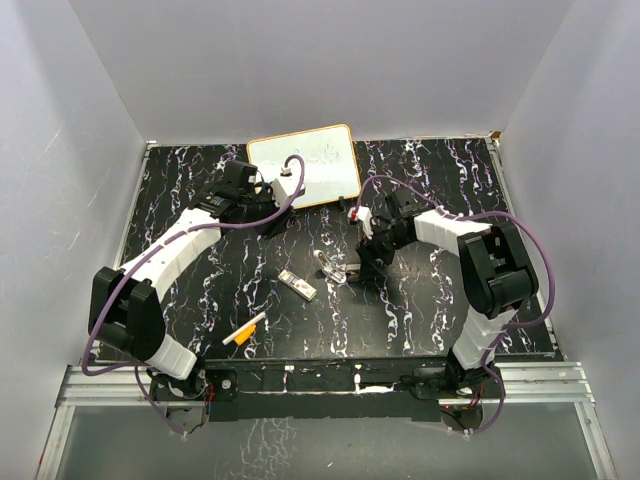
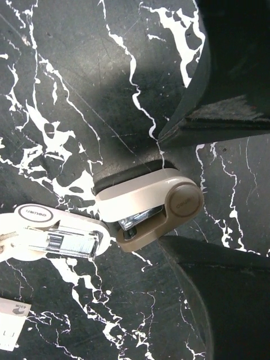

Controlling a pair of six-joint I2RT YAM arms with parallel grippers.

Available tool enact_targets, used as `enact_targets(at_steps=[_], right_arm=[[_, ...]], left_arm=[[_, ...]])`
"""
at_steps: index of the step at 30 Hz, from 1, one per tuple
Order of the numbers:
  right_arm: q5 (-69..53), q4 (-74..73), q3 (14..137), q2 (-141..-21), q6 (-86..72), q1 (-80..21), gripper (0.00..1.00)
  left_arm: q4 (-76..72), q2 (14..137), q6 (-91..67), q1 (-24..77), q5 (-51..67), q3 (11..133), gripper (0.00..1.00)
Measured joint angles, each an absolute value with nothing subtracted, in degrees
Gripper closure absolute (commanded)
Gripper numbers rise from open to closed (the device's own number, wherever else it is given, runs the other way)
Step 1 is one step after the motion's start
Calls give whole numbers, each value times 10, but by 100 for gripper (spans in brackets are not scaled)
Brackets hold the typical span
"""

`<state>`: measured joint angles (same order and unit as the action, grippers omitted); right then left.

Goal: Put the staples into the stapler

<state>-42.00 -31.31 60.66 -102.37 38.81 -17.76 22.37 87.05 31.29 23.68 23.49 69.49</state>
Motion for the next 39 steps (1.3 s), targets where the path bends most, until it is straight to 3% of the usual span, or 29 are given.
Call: enact_targets(at_steps=[7,15,22,29,34,39], right_arm=[[-412,-292,569,-995,402,-187,49],[-361,-183,428,-835,393,-195,63],[-343,-110,394,-793,381,-203,40],[-354,-108,397,-826,369,-208,32],[-354,-107,400,-859,362,-220,39],[-332,-90,400,-873,361,-234,59]], left_arm=[[224,870,313,236,235,695,59],[223,867,310,233,235,695,59],[223,867,308,232,235,695,59],[223,867,308,230,235,695,59],[223,867,308,230,235,695,59],[223,867,306,230,234,695,59]])
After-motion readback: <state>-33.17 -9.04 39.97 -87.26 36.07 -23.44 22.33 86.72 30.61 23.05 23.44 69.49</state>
